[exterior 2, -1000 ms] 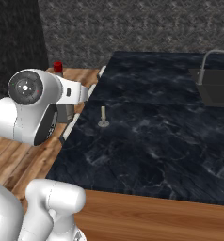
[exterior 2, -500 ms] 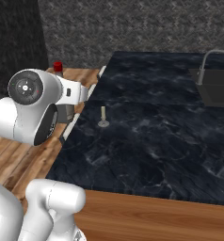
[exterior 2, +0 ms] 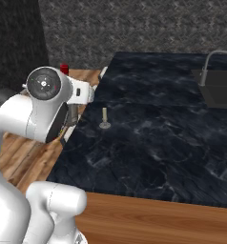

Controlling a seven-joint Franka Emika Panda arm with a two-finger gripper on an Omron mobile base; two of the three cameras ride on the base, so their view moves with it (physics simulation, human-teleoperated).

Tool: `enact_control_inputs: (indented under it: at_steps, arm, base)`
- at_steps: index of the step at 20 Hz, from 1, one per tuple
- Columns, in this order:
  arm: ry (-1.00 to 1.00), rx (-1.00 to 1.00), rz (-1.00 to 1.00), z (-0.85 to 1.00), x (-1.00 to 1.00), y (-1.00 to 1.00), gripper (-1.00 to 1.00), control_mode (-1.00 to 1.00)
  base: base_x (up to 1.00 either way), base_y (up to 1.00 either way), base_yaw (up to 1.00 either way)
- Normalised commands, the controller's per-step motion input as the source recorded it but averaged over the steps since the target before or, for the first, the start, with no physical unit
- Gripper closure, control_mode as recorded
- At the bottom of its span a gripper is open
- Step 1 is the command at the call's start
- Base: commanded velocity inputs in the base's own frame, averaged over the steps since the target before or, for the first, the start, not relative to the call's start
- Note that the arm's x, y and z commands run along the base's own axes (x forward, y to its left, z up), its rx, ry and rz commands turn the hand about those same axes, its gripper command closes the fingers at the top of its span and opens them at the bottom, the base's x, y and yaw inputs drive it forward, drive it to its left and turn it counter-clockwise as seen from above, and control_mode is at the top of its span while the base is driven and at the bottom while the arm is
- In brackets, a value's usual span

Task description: Get the candle and the liquor from the cabinet and move them to the dining counter.

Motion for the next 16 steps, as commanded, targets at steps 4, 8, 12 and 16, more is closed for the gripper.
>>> enact_control_inputs:
  at_steps: [4,8,12,16]
  arm:
    - [0.00,0.00,0.15,-0.16,0.18,-0.17,1.00,-1.00]
    - [0.00,0.00,0.18,-0.21,0.15,-0.20,1.00,-1.00]
    - [0.00,0.00,0.17,-0.23,0.14,-0.19,1.00,-1.00]
    - [0.01,0.00,0.17,-0.27,0.19,-0.19,1.00,-1.00]
  base:
    - [0.00,0.00,0.00]
    - [0.00,0.00,0.00]
    - [0.00,0.00,0.00]
    - [0.00,0.00,0.00]
